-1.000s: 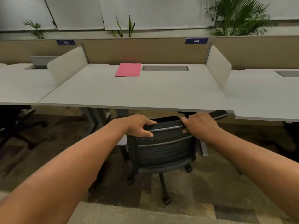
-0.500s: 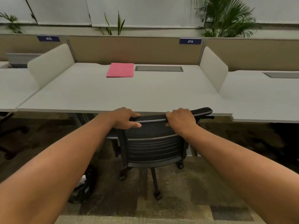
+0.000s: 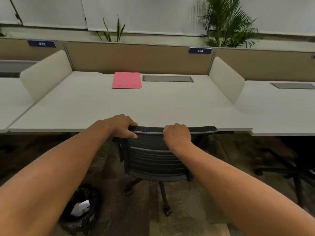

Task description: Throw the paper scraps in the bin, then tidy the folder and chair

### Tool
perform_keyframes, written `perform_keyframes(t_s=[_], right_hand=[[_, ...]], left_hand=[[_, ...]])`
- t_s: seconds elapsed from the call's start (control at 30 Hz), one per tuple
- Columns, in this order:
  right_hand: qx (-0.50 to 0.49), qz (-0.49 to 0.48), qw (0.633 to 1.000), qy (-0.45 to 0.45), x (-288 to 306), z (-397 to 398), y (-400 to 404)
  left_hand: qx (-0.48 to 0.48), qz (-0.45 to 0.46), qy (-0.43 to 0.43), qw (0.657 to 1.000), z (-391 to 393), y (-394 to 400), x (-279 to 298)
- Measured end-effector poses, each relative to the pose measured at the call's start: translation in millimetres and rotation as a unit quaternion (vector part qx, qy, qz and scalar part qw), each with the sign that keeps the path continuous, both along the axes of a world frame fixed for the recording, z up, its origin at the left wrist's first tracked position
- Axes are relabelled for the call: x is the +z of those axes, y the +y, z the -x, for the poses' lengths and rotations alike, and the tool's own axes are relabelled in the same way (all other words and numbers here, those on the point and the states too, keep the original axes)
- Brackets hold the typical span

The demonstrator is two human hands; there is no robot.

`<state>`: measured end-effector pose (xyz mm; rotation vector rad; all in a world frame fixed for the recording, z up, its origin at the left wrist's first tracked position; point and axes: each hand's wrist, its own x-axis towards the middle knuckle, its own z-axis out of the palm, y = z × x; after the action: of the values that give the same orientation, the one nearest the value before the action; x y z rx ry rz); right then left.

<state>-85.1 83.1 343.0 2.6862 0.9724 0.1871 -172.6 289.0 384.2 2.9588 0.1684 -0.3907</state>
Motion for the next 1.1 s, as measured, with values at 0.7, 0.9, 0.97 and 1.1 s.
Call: perform_keyframes(t_s=[0.7,0.9,0.97,1.1], right_hand=[[0.013,-0.034,0.999,-0.026,2.4,-8.4,-13.4],[0.022,-0.036,0.999,-0.015,10.3,-16.0,-26.9],[0.021,-0.033,0.999,-0.01,9.1,-16.4,-27.8],[0.014,-0.006,1.0,0.004,10.7,-20.5,-25.6]], left_hand=[[-0.059,-0.053,-0.015,0.997,-6.1,-0.7,0.3],[-0.062,-0.075,-0.007,0.995,-15.2,-14.8,3.3],[-0.051,-0.067,0.001,0.996,-15.2,-17.3,3.4],[-0.012,-0.04,0.006,0.999,-13.8,-17.8,-2.2]])
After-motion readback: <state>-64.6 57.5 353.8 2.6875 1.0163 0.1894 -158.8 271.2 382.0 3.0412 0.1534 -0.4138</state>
